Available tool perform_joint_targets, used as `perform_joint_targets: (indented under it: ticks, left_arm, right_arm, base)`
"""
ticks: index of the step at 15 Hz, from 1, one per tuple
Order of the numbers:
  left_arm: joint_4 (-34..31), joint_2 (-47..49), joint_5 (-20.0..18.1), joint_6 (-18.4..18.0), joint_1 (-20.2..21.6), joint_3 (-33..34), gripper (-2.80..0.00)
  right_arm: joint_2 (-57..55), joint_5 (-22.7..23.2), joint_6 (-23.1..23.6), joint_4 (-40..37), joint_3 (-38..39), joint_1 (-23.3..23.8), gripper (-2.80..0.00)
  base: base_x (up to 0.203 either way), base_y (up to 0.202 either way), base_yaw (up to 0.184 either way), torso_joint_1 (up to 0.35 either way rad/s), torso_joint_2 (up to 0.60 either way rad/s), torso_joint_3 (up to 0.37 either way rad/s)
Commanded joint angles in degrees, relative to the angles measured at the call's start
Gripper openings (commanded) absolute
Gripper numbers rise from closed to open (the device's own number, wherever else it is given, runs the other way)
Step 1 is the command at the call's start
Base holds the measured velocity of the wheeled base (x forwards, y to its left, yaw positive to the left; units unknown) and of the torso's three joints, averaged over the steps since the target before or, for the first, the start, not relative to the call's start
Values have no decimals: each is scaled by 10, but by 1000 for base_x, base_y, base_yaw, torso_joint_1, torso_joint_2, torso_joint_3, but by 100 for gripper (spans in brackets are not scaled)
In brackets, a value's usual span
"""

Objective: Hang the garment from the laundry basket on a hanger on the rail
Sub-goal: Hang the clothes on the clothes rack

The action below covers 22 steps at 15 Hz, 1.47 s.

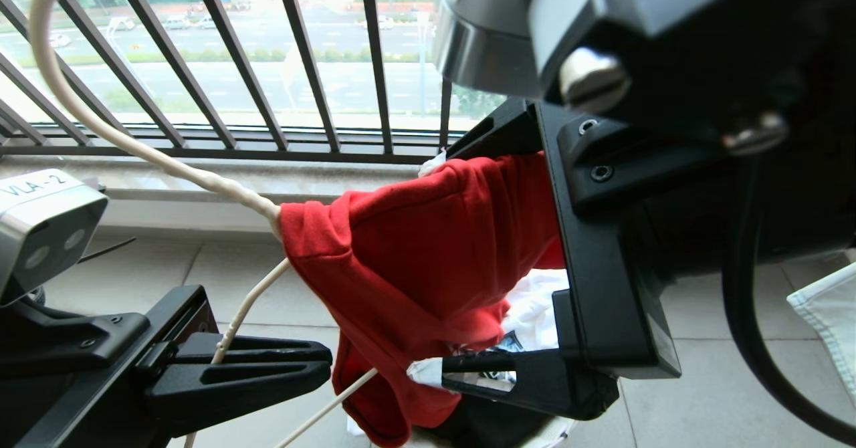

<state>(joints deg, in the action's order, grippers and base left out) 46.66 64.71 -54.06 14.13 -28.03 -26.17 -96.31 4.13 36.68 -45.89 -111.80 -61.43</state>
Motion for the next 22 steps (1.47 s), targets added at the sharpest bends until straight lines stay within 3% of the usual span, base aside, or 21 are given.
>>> perform_joint_targets:
  ticks: [1, 10, 11, 22]
  left_arm:
    - [3, -8, -3, 1, 0, -1, -280]
    - [4, -21, -2, 1, 1, -5, -280]
    - [4, -22, -1, 1, 1, -5, -280]
    - [6, -21, 3, 1, 6, -11, -280]
  right_arm:
    - [-12, 10, 3, -1, -2, 11, 0]
    - [-29, 47, 1, 49, -2, 32, 0]
    - [-29, 47, 1, 49, -2, 32, -280]
    - [-25, 48, -1, 51, -2, 38, -280]
  base:
    - [0, 0, 0, 0, 0, 0]
    - [0, 0, 0, 0, 0, 0]
    - [0, 0, 0, 0, 0, 0]
    - [0, 0, 0, 0, 0, 0]
